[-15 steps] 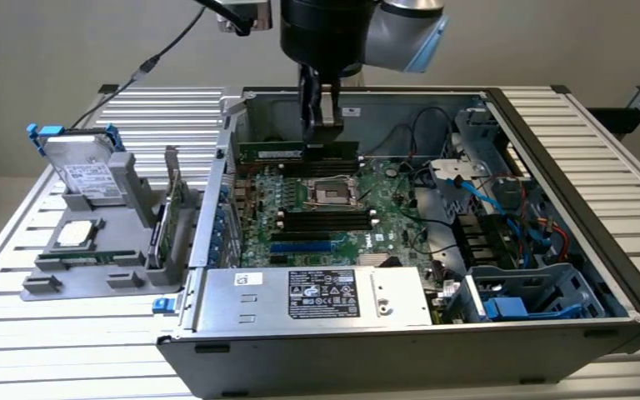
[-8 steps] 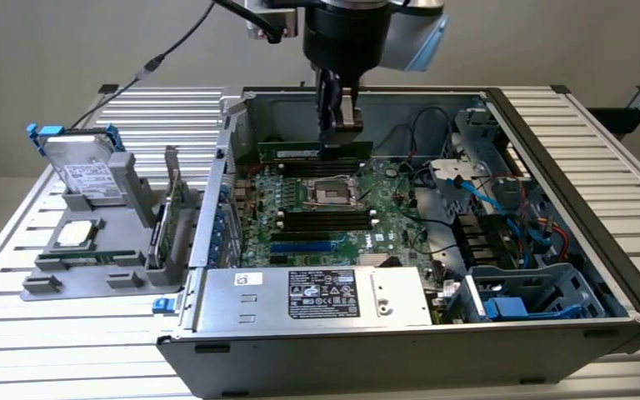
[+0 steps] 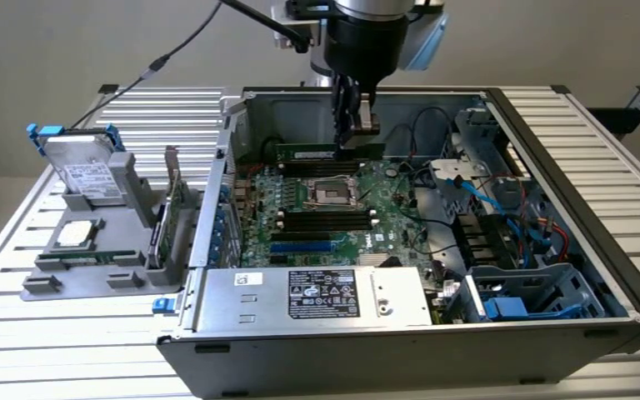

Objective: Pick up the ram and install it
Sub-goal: 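Pick up the ram and move it above insertion slot, then insert the ram into the slot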

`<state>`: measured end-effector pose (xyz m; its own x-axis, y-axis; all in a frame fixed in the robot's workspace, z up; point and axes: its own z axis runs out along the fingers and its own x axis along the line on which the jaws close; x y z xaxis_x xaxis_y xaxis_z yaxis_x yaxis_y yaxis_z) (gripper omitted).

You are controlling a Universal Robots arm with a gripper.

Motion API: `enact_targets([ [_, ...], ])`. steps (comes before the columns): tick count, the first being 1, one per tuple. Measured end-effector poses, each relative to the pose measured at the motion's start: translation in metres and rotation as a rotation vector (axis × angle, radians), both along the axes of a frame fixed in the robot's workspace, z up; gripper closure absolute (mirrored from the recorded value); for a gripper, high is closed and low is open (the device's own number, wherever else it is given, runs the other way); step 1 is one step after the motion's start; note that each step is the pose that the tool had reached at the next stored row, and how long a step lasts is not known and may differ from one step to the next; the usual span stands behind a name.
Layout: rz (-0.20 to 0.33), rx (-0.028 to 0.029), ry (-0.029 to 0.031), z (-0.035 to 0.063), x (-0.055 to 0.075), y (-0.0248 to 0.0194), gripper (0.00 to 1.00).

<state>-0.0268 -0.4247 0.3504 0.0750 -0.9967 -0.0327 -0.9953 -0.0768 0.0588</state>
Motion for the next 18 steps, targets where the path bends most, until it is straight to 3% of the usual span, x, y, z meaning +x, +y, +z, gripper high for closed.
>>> enact_targets([
  [4,0.000,-0.0001,0.0003,-0.0064,0.003,0.0111,0.86],
  [8,0.000,-0.0012,0.0002,-0.0074,0.003,0.0168,0.86],
  [18,0.000,-0.0013,0.0023,-0.0074,0.003,0.0173,0.86],
])
